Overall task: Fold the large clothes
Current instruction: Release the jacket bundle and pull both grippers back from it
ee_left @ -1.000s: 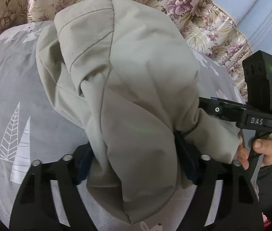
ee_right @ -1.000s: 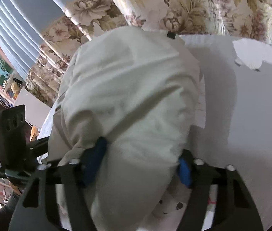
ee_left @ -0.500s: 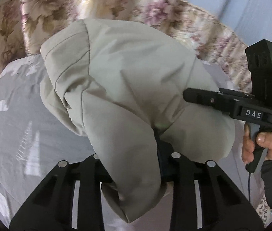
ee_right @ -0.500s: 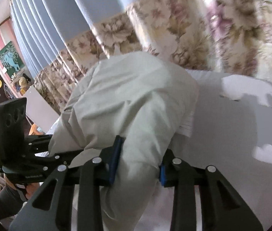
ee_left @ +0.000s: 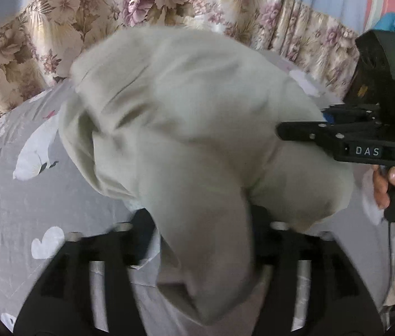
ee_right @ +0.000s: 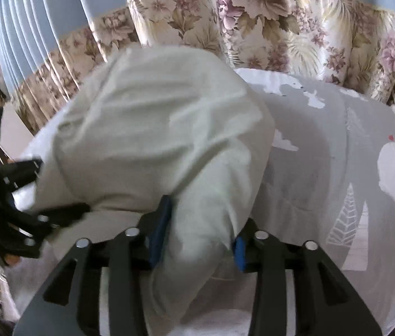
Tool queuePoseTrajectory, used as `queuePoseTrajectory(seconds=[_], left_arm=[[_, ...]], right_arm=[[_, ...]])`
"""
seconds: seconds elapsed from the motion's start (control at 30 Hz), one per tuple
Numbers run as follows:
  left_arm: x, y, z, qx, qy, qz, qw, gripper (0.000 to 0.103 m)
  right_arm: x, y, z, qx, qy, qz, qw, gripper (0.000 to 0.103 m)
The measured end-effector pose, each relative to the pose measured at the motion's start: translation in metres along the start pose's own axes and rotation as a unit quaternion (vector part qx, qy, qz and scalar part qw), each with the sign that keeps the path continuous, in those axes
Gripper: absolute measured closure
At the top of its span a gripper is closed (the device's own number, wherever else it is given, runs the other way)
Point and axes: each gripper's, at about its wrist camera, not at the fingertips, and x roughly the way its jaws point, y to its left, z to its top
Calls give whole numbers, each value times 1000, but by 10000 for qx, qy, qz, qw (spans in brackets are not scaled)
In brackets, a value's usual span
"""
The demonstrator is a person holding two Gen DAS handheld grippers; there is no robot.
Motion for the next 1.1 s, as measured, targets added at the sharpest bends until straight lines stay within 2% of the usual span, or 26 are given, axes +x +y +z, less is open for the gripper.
queuePoseTrajectory(seconds=[0.07, 0.17, 0.23, 0.33, 0.47, 0.57, 0.67, 0.7, 0.8, 0.83, 0.97, 1.1], left_arm=[[5, 10, -1, -132, 15, 184, 9997, 3], [6, 26, -3, -366, 151, -47, 9992, 3], [-2, 27, -9, -325, 129, 8, 9994, 3], [-19, 32, -20, -343, 105, 49, 9993, 3], [-38, 43, -31, -662, 95, 61, 9977, 3], [-59, 49, -39, -733, -3, 586, 9956, 3], [-79, 65, -47, -972, -109, 1350, 9860, 3], [-88, 69, -49, -1058, -187, 1426, 9839, 3], [-125, 67, -52, -1229, -668, 1627, 9767, 3], [-138, 59, -51, -1181, -864, 1719, 9742, 3], [-181, 24, -47, -1097, -1347, 2103, 9621, 3], [-212, -1, -48, -1098, -1693, 1838, 9620, 3]], right_arm=[[0, -5, -1, 10, 0, 10, 10000, 56], [-2, -4, 2, -81, 67, -57, 9999, 51], [-9, 0, 2, -157, 21, -206, 9997, 43], [-23, 3, -3, -211, -68, -356, 9991, 41], [-39, 6, -9, -231, -139, -762, 9967, 41], [-54, 10, -15, -222, -177, -1102, 9935, 41], [-79, 12, -22, -11, -351, -1387, 9897, 39], [-88, 13, -24, 56, -465, -1409, 9889, 38], [-127, 26, -34, 346, -1068, -1430, 9833, 12], [-139, 32, -37, 407, -1262, -1445, 9806, 8], [-172, 60, -47, 542, -1718, -1573, 9710, 2], [-188, 88, -55, 750, -1732, -1872, 9640, 2]])
